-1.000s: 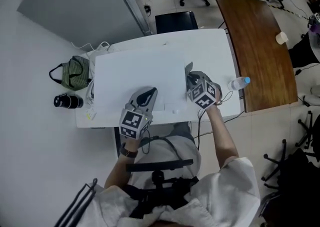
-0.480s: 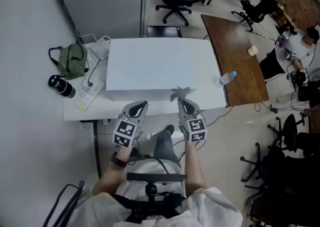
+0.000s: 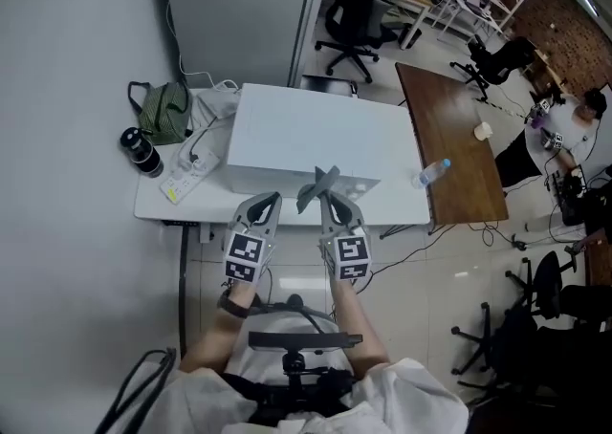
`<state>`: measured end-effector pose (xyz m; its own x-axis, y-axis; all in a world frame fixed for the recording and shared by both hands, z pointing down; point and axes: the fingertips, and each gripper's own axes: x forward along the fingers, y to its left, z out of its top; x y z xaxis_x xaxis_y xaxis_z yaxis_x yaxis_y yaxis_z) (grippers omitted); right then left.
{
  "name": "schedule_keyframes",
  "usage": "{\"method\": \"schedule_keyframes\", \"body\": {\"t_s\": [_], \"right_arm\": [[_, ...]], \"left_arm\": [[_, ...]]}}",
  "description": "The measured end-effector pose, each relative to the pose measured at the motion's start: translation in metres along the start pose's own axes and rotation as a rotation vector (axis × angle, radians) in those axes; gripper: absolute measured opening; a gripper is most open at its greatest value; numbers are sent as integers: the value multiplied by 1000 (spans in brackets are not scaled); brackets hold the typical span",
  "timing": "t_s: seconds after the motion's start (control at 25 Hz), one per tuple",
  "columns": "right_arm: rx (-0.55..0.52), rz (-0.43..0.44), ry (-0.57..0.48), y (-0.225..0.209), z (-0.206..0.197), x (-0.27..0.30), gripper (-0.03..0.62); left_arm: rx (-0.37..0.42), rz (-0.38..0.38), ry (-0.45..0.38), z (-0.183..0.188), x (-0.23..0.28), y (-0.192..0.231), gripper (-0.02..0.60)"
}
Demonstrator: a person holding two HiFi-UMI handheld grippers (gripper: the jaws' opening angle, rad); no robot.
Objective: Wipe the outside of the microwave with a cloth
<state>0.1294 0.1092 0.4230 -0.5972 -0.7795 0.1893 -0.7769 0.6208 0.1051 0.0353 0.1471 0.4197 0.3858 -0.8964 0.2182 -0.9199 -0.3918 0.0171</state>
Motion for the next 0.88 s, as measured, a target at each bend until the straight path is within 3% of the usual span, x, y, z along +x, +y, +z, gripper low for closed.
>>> {"method": "schedule_keyframes", "body": {"t_s": [0.24,0.48,0.88], "right_arm": [[61,30,-32,-4,4,-14,18],[130,40,-46,0,-3,-28,18],[181,25,-32,-6,-17,-44,18]], "left_arm": [[-5,33,-83,22,1,-18,23],[-89,62,-73,16,-9,-27,23],[-89,22,-15,2,-3,-45,23]]}}
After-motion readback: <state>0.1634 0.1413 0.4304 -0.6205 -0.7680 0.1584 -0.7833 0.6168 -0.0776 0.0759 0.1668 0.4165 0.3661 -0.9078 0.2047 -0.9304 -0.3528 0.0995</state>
